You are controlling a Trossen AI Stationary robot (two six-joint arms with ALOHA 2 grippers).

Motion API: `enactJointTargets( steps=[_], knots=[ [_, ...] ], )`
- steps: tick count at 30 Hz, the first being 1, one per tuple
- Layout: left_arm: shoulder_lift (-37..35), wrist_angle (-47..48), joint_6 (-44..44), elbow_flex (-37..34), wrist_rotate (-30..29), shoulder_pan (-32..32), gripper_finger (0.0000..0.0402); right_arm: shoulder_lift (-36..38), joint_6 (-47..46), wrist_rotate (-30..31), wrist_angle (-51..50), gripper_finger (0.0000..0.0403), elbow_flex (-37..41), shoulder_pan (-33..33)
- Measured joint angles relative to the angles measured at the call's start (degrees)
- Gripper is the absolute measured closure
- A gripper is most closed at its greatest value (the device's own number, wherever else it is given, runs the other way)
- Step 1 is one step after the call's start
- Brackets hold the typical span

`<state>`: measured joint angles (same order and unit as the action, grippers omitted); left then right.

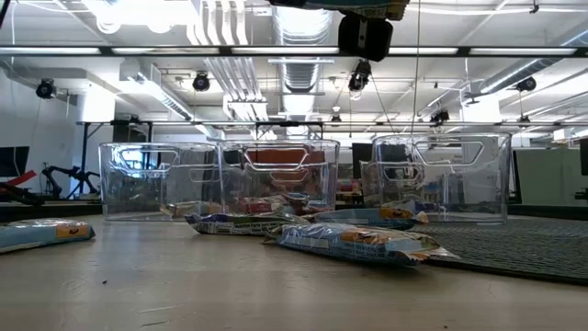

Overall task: Pick and place Granola Bars by type
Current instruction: Put the yellow granola bar into the left transparent bin

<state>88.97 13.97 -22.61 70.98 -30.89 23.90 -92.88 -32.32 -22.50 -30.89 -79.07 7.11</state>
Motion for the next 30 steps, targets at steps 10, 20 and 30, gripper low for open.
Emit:
enactJointTargets(
  steps=[10,20,30],
  knots=[
    [0.1,1.0,0.5,0.0,-0.3,-0.5,0.0335,0.1,-0.9,1.9,-0.6,0.0321,0.0,-0.6],
    [-0.2,13.8,10.4,-0.1,-12.4,-1.0,0.0335,2.4,-1.1,5.8,-10.2,0.0227,0.0,-0.9],
    [-5.7,57.1,64.2,-0.1,-28.1,-8.9,0.0335,6.2,-5.6,28.7,-17.1,0.0179,0.0,-1.1]
  ],
)
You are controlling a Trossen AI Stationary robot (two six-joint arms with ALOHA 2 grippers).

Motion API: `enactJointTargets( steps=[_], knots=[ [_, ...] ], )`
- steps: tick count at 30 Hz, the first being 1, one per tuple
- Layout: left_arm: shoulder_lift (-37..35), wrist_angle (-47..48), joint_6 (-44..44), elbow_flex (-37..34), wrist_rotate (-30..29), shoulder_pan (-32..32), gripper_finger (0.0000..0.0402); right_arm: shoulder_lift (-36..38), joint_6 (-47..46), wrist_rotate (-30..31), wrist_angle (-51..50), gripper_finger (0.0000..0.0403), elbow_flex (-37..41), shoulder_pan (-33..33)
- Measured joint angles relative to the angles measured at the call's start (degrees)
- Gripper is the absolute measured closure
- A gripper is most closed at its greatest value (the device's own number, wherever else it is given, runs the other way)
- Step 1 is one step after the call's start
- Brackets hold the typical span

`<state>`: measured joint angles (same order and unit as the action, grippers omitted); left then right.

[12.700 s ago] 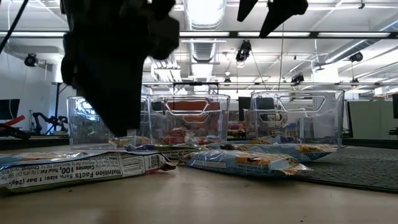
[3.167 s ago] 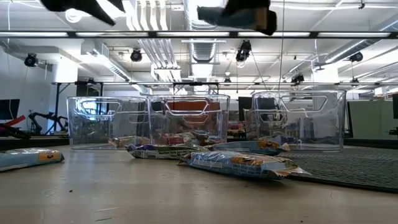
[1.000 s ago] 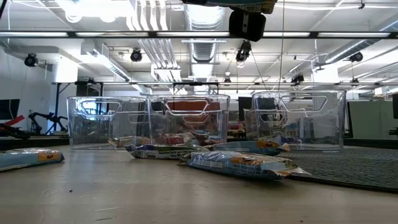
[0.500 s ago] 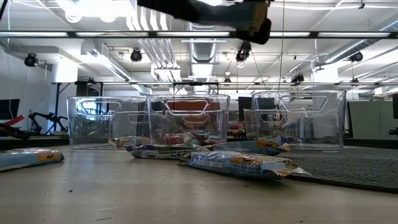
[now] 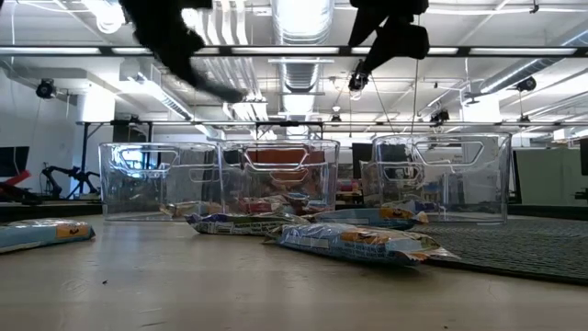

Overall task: Pick and place Granola Bars by type
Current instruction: Put the yellow granola bar into the left transparent bin

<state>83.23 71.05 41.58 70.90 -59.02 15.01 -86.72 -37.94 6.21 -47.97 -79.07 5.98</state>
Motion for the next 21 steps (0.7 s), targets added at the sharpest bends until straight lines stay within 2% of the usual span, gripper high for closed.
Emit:
enactJointTargets(
  steps=[2,4,10,15,21],
  knots=[
    [0.0,7.1,10.7,-0.5,4.5,-3.4,0.0335,0.4,-0.9,0.3,0.1,0.0177,0.0,-0.2],
    [0.0,9.2,13.5,-2.1,8.6,-6.2,0.0335,0.4,-1.0,0.3,0.2,0.0177,0.0,-0.2],
    [0.0,-1.7,7.2,-7.6,16.7,-12.2,0.0335,0.1,-1.0,0.4,0.2,0.0176,0.0,-0.6],
    [-1.4,-9.6,5.9,-11.6,16.2,-13.8,0.0335,0.1,-1.1,-0.1,0.2,0.0176,0.0,-0.6],
    [-5.8,-10.1,6.8,-14.7,18.0,-15.3,0.0326,0.1,-1.1,-0.7,0.2,0.0178,0.0,0.1]
  ],
)
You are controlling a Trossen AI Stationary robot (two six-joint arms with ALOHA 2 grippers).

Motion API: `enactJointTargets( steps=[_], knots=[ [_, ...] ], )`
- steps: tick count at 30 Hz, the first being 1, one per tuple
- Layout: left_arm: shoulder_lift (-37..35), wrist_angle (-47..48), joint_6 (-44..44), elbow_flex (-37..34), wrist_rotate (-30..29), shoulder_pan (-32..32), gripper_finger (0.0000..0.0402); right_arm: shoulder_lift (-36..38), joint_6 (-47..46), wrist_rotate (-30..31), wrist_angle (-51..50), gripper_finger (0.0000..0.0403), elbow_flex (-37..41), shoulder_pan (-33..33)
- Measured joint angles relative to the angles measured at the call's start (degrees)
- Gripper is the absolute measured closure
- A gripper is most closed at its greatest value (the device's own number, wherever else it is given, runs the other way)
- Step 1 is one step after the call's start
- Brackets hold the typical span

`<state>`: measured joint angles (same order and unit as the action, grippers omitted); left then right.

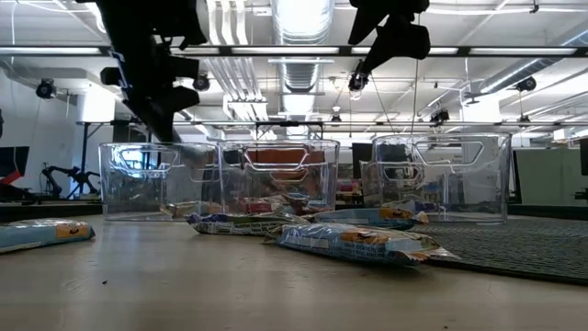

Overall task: Pick and place Granola Bars by type
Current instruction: Put the yellow granola bar into the left transparent bin

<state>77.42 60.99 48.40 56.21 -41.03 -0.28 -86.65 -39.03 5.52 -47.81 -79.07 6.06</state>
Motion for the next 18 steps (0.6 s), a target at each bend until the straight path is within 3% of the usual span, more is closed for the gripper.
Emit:
enactJointTargets(
  steps=[9,13,18],
  knots=[
    [-6.6,-0.6,4.5,-1.0,3.4,0.5,0.0256,0.0,3.3,-3.5,0.0,0.0179,0.1,-0.1],
    [-9.3,-3.3,1.4,2.2,4.1,5.2,0.0253,-0.3,4.5,-7.0,0.0,0.0179,0.1,-0.1],
    [-12.4,-14.2,0.9,5.3,3.5,12.8,0.0252,-3.4,2.9,-9.2,0.2,0.0179,0.5,0.0]
  ],
)
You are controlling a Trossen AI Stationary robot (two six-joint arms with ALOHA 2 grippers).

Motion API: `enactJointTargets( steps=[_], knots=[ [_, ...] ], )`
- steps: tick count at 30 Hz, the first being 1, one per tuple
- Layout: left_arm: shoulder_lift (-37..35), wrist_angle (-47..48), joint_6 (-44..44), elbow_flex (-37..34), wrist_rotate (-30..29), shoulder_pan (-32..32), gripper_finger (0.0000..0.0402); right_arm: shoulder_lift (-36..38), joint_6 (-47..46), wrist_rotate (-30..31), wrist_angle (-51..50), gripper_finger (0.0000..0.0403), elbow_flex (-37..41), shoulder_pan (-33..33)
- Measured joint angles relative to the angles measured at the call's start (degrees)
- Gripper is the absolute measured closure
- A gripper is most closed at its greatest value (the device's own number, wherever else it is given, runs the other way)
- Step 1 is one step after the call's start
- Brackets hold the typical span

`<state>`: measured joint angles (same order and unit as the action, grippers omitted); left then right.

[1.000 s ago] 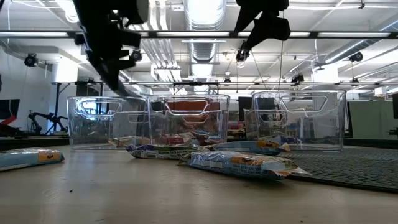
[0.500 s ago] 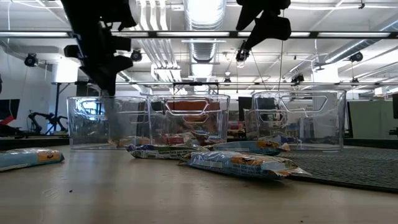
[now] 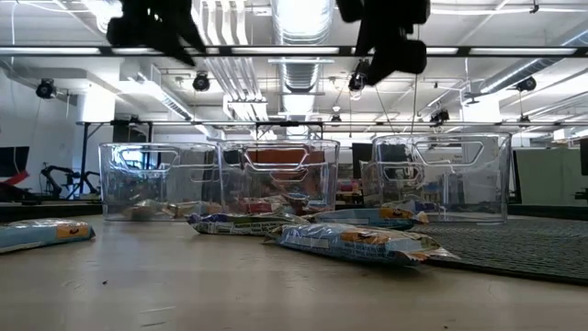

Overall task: Pick and place Granola Bars by type
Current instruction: Put the yellow granola bar into the left transparent bin

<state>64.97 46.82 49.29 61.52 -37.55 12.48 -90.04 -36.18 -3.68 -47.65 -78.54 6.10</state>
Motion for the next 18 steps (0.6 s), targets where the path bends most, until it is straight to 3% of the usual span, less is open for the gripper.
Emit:
enactJointTargets(
  steps=[7,18],
  knots=[
    [-1.6,-13.4,0.3,0.3,0.0,9.2,0.0252,-7.6,-3.8,-2.9,0.7,0.0179,0.1,3.1],
    [-1.6,-14.3,7.5,0.1,0.0,19.3,0.0252,-16.8,-17.7,-2.1,7.9,0.0179,-1.3,9.4]
  ],
)
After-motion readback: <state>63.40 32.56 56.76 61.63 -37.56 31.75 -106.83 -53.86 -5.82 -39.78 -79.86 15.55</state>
